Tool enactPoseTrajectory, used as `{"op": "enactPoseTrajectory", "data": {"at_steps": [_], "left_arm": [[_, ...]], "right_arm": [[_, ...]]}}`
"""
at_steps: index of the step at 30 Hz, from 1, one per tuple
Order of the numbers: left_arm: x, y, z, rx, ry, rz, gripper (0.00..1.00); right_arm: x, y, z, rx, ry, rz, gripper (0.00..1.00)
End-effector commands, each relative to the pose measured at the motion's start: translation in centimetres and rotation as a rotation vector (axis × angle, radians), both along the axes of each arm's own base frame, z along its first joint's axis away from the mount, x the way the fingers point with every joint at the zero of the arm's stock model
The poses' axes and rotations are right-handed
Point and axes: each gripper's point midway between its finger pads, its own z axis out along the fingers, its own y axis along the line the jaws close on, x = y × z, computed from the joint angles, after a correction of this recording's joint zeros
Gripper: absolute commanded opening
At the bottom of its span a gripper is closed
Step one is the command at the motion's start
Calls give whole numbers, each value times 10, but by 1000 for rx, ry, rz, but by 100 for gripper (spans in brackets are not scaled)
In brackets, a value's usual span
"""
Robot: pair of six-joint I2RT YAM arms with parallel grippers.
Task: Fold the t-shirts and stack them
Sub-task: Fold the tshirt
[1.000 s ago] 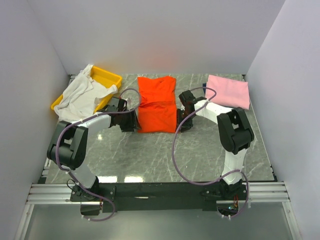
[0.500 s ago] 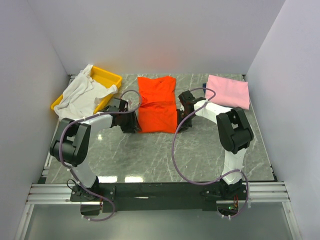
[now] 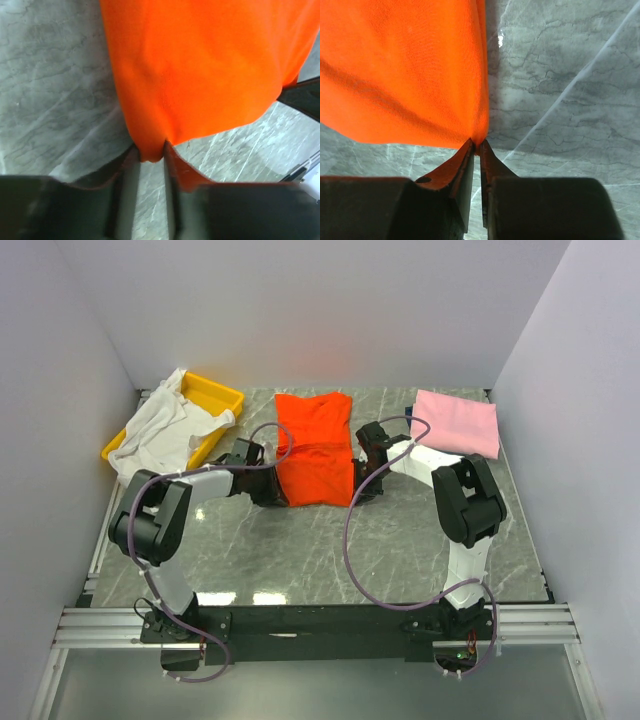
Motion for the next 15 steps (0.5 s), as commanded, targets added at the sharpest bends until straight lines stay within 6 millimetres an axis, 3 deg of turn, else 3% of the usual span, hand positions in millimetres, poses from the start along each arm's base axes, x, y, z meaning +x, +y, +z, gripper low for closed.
{"op": "enactPoseTrajectory", "data": {"at_steps": [1, 6, 11, 15], "left_arm": [[-4, 0, -15, 35, 35, 2, 24], [-7, 10, -21, 97, 59, 26, 1], [-6, 32, -20, 204, 35, 86, 0], [-8, 33, -14, 197, 17, 86, 0]], "right_arm": [[-9, 0, -12, -28, 35, 3, 13], [-12, -4, -14, -50, 42, -2, 0], [-10, -15, -11, -103, 16, -27, 0], [-9, -20, -8, -122, 7, -35, 0]]}}
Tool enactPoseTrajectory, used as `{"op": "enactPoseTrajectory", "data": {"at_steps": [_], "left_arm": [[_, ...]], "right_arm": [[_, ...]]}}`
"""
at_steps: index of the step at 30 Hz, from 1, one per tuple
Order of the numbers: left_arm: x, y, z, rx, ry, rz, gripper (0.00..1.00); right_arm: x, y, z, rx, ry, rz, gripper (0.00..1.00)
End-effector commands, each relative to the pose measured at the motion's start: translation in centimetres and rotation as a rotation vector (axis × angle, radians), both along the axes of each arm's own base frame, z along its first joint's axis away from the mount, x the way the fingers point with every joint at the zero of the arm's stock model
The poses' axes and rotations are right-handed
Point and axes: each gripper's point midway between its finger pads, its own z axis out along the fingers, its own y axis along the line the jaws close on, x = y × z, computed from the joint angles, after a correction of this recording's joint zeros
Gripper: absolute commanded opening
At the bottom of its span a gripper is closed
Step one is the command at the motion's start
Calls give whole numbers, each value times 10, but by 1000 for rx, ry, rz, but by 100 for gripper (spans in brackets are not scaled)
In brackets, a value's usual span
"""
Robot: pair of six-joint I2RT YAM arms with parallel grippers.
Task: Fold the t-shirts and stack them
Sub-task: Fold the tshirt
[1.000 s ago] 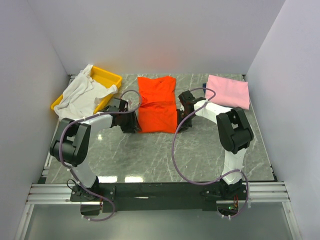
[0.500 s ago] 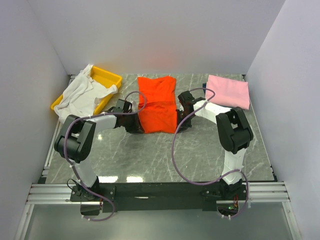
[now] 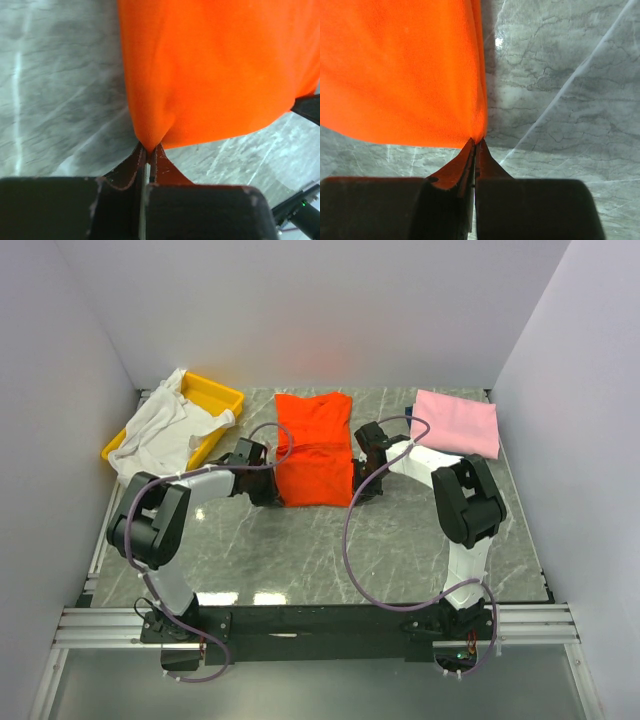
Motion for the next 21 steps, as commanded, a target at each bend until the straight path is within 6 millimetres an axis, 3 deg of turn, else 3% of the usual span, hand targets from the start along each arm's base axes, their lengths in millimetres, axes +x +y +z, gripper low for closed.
{"op": "enactPoseTrajectory", "data": {"at_steps": [1, 6, 15, 21], "left_arm": [[-10, 26, -10, 119, 26, 45, 0], [-10, 34, -7, 159, 10, 59, 1], [-11, 23, 9, 107, -15, 41, 0], [-13, 25, 42, 84, -59, 73, 0]], "right_arm": [[-9, -19, -7, -107, 11, -13, 0], [-9, -25, -7, -137, 4, -22, 0], [-8, -24, 4, -125, -14, -21, 0], [-19, -26, 21, -107, -30, -19, 0]]}}
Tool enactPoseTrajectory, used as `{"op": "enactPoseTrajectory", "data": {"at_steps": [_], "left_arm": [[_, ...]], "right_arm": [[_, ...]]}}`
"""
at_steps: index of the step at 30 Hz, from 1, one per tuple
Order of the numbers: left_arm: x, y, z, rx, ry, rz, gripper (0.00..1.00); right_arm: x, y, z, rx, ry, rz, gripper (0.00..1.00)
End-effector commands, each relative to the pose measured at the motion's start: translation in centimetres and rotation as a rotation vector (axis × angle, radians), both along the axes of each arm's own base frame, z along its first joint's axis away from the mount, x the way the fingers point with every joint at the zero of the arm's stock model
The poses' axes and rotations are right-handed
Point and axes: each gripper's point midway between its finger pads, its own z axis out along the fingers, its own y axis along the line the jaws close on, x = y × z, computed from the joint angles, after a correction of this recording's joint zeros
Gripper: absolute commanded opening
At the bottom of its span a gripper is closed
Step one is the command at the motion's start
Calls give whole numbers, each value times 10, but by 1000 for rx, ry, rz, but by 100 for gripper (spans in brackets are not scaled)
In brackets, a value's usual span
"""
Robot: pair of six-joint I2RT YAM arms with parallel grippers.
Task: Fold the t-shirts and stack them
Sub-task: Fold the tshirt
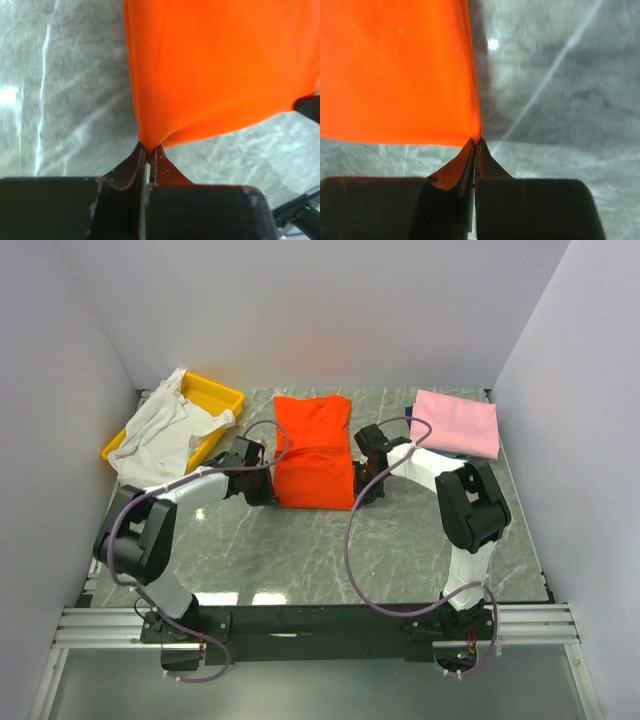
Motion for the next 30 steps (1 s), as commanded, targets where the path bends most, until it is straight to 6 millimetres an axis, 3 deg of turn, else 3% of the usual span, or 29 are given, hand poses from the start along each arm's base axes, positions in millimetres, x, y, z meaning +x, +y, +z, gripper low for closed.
{"op": "enactPoseTrajectory", "data": {"at_steps": [1, 7, 11, 16, 24, 27, 30], "left_arm": [[-5, 13, 29, 24, -46, 45, 0], [-19, 16, 51, 0, -45, 51, 0], [-41, 22, 56, 14, 4, 33, 0], [-70, 27, 71, 0, 41, 1, 0], [-129, 29, 98, -108, 114, -4, 0], [-142, 29, 115, -153, 110, 4, 0], [-144, 26, 130, -186, 88, 4, 0]], "right_arm": [[-15, -21, 20, -65, -18, -11, 0], [-32, -22, 47, -50, -40, 0, 0], [-48, -23, 63, -40, -53, 9, 0], [-82, -23, 72, -41, -28, 33, 0], [-139, -25, 107, 1, -29, 11, 0], [-149, -27, 126, 40, -58, -21, 0], [-145, -26, 143, 70, -104, -46, 0]]}}
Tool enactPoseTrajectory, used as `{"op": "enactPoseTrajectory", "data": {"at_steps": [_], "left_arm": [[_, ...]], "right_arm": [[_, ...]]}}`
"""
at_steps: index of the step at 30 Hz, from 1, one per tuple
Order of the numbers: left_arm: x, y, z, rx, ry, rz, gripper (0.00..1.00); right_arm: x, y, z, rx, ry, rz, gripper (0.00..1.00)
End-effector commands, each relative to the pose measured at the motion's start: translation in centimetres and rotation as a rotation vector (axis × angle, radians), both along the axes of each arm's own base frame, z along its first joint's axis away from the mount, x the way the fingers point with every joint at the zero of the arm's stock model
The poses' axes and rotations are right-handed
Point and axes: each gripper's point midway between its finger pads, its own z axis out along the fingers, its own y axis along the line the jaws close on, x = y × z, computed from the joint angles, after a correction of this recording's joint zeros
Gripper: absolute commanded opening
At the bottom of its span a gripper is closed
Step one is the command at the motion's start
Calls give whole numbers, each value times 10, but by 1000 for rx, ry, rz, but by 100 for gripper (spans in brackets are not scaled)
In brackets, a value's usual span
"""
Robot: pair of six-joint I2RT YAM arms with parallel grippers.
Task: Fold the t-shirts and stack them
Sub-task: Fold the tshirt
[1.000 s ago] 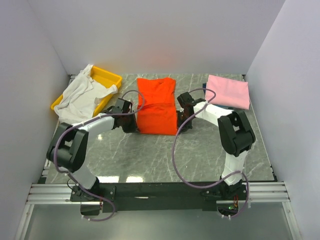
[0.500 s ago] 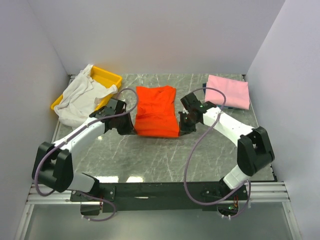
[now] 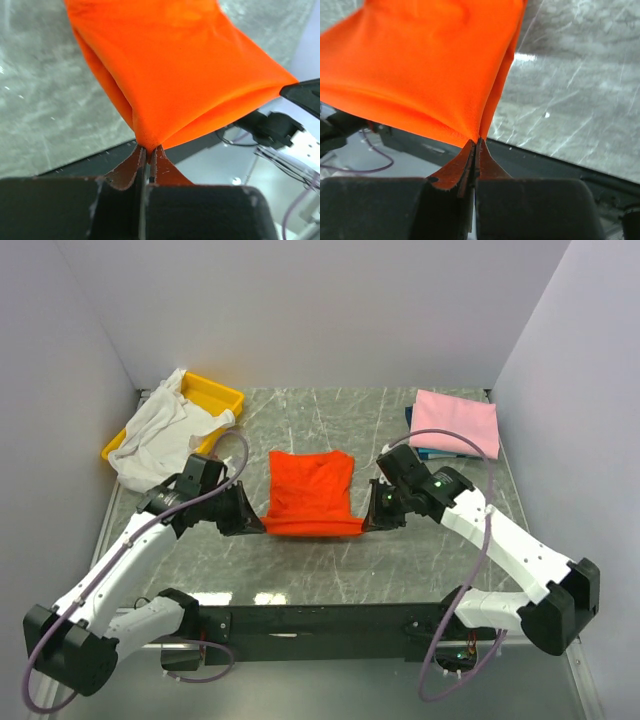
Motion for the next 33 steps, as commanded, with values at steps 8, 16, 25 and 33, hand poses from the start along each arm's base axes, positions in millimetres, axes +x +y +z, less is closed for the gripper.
{"op": "enactPoseTrajectory", "data": {"at_steps": [8, 16, 25, 33], "left_arm": [[15, 0, 8, 14, -10, 28, 1], [57, -5, 2, 1, -45, 27, 0], [106, -5, 0, -36, -63, 19, 0], [145, -4, -13, -17, -57, 6, 0]], "right_arm": [[25, -19, 14, -112, -62, -104, 0], [71, -6, 24, -120, -138, -109, 0], [127, -14, 17, -170, -166, -117, 0], [178, -11, 18, -182, -195, -114, 0]]}}
